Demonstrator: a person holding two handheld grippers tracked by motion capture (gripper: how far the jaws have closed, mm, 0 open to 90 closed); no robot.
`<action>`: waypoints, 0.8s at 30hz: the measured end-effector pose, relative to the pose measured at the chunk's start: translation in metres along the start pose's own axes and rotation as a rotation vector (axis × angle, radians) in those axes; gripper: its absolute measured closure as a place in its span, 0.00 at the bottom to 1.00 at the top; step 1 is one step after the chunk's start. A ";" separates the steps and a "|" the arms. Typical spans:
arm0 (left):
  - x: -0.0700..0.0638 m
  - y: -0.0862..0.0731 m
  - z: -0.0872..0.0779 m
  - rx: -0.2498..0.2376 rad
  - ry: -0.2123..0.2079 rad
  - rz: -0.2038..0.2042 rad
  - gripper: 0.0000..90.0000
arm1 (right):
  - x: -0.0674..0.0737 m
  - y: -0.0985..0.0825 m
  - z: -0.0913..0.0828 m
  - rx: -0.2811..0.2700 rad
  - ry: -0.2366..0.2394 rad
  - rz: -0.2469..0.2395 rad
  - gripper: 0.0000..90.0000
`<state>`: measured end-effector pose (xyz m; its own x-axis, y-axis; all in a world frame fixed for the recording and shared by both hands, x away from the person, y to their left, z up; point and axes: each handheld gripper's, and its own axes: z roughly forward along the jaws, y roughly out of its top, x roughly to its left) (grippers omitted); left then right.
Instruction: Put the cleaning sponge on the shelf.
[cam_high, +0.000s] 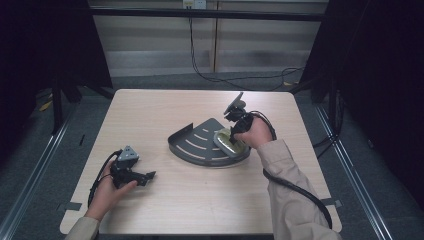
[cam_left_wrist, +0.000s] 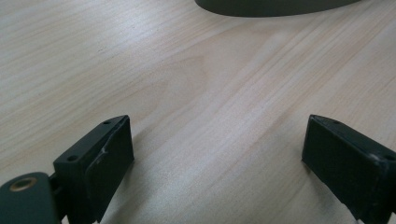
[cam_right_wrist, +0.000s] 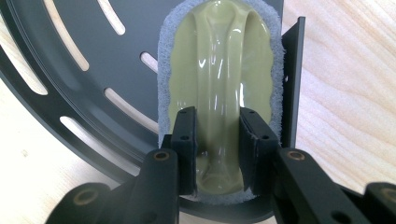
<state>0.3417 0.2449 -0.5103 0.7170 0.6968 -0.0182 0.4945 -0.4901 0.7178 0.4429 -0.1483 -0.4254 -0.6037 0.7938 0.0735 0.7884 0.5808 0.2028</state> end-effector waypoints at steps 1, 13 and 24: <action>0.000 0.000 0.000 0.000 0.000 0.000 0.09 | 0.000 0.000 0.000 -0.001 -0.001 0.000 0.78; 0.000 0.000 0.000 0.002 0.003 0.001 0.09 | 0.000 -0.002 0.002 -0.003 -0.005 0.007 0.77; 0.000 0.000 0.000 0.002 0.003 0.000 0.09 | -0.001 -0.004 0.002 -0.014 -0.003 0.037 0.76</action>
<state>0.3413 0.2451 -0.5101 0.7159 0.6980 -0.0161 0.4950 -0.4912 0.7167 0.4408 -0.1507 -0.4280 -0.5741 0.8150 0.0785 0.8082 0.5487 0.2140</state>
